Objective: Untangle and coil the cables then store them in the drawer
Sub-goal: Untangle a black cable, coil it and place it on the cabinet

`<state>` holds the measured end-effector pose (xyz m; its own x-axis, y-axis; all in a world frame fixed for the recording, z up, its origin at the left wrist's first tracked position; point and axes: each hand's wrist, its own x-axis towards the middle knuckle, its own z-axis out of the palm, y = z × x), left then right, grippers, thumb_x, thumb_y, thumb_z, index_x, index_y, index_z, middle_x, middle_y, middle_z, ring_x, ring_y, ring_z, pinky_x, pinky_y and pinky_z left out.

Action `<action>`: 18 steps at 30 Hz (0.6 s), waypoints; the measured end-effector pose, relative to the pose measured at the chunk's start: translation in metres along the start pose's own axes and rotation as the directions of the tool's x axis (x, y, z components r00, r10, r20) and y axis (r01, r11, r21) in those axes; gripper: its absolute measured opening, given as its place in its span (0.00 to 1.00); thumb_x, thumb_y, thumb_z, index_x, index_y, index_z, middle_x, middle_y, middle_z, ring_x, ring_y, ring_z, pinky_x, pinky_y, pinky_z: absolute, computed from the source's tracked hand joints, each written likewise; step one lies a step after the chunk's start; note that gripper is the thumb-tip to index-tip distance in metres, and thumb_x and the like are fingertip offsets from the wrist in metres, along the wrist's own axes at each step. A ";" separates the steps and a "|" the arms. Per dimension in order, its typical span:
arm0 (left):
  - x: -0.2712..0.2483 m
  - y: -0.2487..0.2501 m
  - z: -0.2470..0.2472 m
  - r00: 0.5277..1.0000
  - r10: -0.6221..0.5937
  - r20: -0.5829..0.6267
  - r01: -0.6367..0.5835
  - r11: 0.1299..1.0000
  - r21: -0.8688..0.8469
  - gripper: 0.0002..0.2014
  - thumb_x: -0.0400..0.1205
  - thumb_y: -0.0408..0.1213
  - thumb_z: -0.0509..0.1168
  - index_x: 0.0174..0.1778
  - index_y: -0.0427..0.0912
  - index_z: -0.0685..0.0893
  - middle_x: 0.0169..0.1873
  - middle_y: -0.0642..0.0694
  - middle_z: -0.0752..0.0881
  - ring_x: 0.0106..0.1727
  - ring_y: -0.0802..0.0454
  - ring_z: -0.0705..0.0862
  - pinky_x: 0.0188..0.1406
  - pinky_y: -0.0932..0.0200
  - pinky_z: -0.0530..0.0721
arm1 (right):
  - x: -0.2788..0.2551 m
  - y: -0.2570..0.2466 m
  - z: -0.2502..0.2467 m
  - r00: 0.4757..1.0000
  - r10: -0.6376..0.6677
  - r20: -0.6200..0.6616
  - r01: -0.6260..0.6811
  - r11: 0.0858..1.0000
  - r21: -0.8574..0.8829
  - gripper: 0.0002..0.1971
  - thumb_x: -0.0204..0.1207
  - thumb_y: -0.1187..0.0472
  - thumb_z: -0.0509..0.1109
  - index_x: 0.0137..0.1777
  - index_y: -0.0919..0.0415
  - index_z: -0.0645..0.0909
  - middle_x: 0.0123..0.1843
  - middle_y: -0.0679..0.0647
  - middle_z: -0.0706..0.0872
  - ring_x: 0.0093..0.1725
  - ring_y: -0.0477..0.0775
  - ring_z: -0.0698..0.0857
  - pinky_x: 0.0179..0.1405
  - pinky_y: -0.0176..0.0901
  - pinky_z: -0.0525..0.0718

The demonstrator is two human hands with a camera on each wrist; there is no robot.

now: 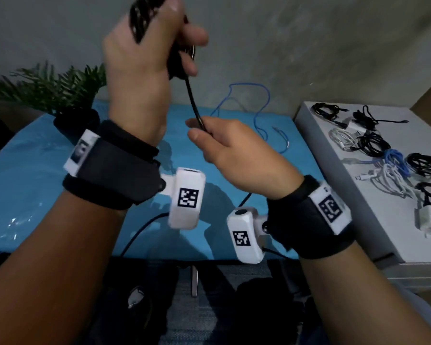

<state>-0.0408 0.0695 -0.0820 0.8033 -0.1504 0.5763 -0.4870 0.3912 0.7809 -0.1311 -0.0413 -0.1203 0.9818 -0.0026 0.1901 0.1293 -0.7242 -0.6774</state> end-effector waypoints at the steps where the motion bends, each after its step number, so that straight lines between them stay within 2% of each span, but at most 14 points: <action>1: -0.002 0.001 0.001 0.996 0.071 0.060 -0.079 0.986 0.147 0.10 0.89 0.36 0.63 0.47 0.32 0.80 0.34 0.47 0.90 0.26 0.49 0.83 0.31 0.55 0.79 | -0.001 -0.002 -0.004 1.000 -0.013 -0.003 0.013 1.000 -0.007 0.19 0.90 0.52 0.60 0.62 0.68 0.82 0.32 0.52 0.78 0.35 0.54 0.78 0.41 0.55 0.77; 2: -0.005 0.003 0.003 0.984 0.115 0.140 -0.147 0.957 0.249 0.09 0.88 0.36 0.64 0.48 0.33 0.80 0.33 0.47 0.90 0.25 0.48 0.83 0.29 0.55 0.79 | -0.002 -0.004 -0.009 1.000 -0.024 -0.002 0.024 0.999 -0.035 0.17 0.90 0.52 0.60 0.55 0.67 0.83 0.30 0.51 0.76 0.32 0.51 0.75 0.38 0.53 0.76; 3: -0.007 0.005 0.006 0.964 0.135 0.231 -0.208 0.921 0.330 0.09 0.88 0.37 0.65 0.48 0.35 0.79 0.32 0.47 0.90 0.25 0.49 0.83 0.29 0.56 0.79 | -0.003 -0.006 -0.013 1.000 -0.029 -0.001 0.029 0.996 -0.080 0.16 0.89 0.53 0.62 0.45 0.63 0.82 0.27 0.48 0.74 0.29 0.48 0.73 0.33 0.47 0.74; 4: -0.011 0.006 0.009 0.938 0.131 0.322 -0.265 0.870 0.416 0.09 0.87 0.39 0.65 0.47 0.36 0.79 0.31 0.48 0.89 0.26 0.53 0.83 0.31 0.58 0.78 | -0.005 -0.008 -0.017 1.000 -0.029 -0.002 0.029 0.991 -0.131 0.17 0.87 0.55 0.64 0.35 0.59 0.77 0.24 0.48 0.72 0.27 0.47 0.71 0.27 0.40 0.69; 5: -0.014 0.006 0.012 0.913 0.114 0.391 -0.318 0.799 0.510 0.11 0.86 0.42 0.66 0.47 0.37 0.80 0.31 0.50 0.88 0.28 0.57 0.81 0.33 0.58 0.77 | -0.007 -0.010 -0.021 0.999 -0.032 -0.005 0.030 0.985 -0.170 0.19 0.84 0.57 0.65 0.29 0.57 0.70 0.22 0.48 0.71 0.25 0.46 0.70 0.25 0.38 0.66; 6: -0.017 0.004 0.013 0.892 0.095 0.442 -0.365 0.728 0.581 0.13 0.85 0.45 0.67 0.46 0.36 0.81 0.31 0.51 0.86 0.30 0.58 0.79 0.35 0.59 0.75 | -0.009 -0.012 -0.025 0.999 -0.036 -0.003 0.035 0.982 -0.186 0.20 0.81 0.59 0.67 0.27 0.58 0.67 0.20 0.49 0.71 0.23 0.46 0.70 0.23 0.37 0.65; 7: -0.018 0.002 0.013 0.881 0.065 0.468 -0.377 0.695 0.612 0.14 0.84 0.47 0.67 0.45 0.37 0.82 0.30 0.54 0.82 0.31 0.60 0.77 0.35 0.61 0.73 | -0.012 -0.013 -0.029 0.999 -0.045 0.002 0.045 0.981 -0.190 0.19 0.79 0.60 0.68 0.26 0.60 0.69 0.21 0.49 0.72 0.23 0.46 0.69 0.23 0.36 0.64; 9: -0.017 0.000 0.011 0.877 -0.011 0.481 -0.315 0.743 0.591 0.13 0.84 0.45 0.69 0.40 0.40 0.79 0.27 0.56 0.75 0.30 0.63 0.73 0.33 0.66 0.69 | -0.017 -0.014 -0.040 0.998 -0.065 0.008 0.066 0.979 -0.191 0.16 0.79 0.59 0.71 0.30 0.66 0.78 0.23 0.52 0.74 0.23 0.45 0.69 0.23 0.35 0.64; 11: -0.013 0.001 0.008 0.859 -0.105 0.501 -0.202 0.830 0.520 0.15 0.85 0.40 0.69 0.37 0.34 0.78 0.25 0.55 0.75 0.27 0.63 0.73 0.30 0.66 0.69 | -0.021 -0.013 -0.051 0.997 -0.073 -0.030 0.068 0.986 -0.149 0.18 0.81 0.54 0.74 0.33 0.65 0.84 0.21 0.48 0.74 0.22 0.44 0.70 0.23 0.34 0.63; 13: -0.010 0.004 0.004 0.793 -0.209 0.572 -0.088 0.890 0.447 0.17 0.87 0.38 0.69 0.39 0.26 0.79 0.21 0.50 0.80 0.24 0.57 0.78 0.27 0.62 0.75 | -0.024 -0.008 -0.064 0.986 -0.087 -0.145 0.078 0.994 -0.071 0.23 0.78 0.46 0.77 0.31 0.64 0.81 0.21 0.45 0.74 0.22 0.43 0.68 0.24 0.38 0.65; 14: -0.010 0.006 0.003 0.750 -0.248 0.613 -0.045 0.905 0.422 0.19 0.88 0.38 0.67 0.39 0.25 0.80 0.20 0.46 0.82 0.23 0.52 0.80 0.27 0.56 0.78 | -0.025 -0.006 -0.070 0.973 -0.089 -0.211 0.083 0.996 -0.035 0.25 0.76 0.43 0.78 0.30 0.64 0.80 0.22 0.46 0.73 0.24 0.43 0.67 0.24 0.41 0.64; 16: -0.014 0.009 0.005 0.674 -0.297 0.676 0.028 0.925 0.379 0.22 0.90 0.42 0.63 0.34 0.30 0.80 0.18 0.44 0.80 0.22 0.44 0.78 0.30 0.47 0.77 | -0.025 -0.001 -0.077 0.948 -0.103 -0.302 0.114 0.993 0.021 0.28 0.74 0.42 0.79 0.31 0.67 0.78 0.25 0.52 0.72 0.26 0.45 0.66 0.25 0.42 0.62; 18: -0.019 0.007 0.009 0.619 -0.347 0.705 0.178 0.936 0.304 0.23 0.92 0.44 0.58 0.34 0.35 0.80 0.15 0.46 0.75 0.19 0.45 0.73 0.28 0.49 0.75 | -0.025 0.000 -0.078 0.920 -0.150 -0.362 0.185 0.981 0.063 0.27 0.75 0.46 0.79 0.32 0.70 0.77 0.27 0.57 0.71 0.28 0.45 0.65 0.26 0.39 0.62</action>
<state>-0.0628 0.0672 -0.0855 0.4243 -0.8688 0.2554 -0.4167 0.0631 0.9069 -0.1665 -0.0955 -0.0695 0.8334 -0.1429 0.5339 0.3172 -0.6674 -0.6737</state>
